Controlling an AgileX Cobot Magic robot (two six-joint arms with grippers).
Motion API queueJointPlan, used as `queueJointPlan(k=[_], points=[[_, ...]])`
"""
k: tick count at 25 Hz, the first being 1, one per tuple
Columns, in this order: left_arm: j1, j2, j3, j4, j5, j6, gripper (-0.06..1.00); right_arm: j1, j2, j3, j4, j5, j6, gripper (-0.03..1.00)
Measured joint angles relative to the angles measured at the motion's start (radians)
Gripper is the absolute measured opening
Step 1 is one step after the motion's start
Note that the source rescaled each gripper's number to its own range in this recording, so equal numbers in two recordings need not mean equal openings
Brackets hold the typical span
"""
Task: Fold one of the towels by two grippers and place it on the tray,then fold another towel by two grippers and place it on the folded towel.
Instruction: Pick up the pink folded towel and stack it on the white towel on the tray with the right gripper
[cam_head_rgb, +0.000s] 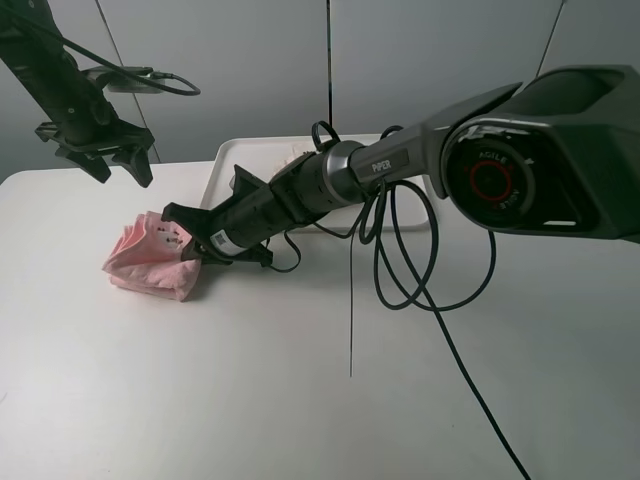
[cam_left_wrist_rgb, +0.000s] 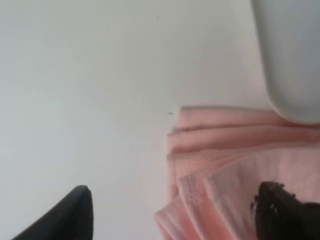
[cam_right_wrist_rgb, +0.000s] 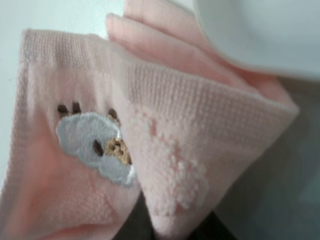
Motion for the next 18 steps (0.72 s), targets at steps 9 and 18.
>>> queueJointPlan(k=[9,18], points=[[0.0,0.0,0.0,0.003,0.0,0.013,0.85,-0.012,-0.119,0.0,-0.293,0.0,0.022,0.08],[0.0,0.0,0.0,0.001,0.0,0.016,0.85,-0.141,-0.222,0.0,-0.569,0.02,0.19,0.08]])
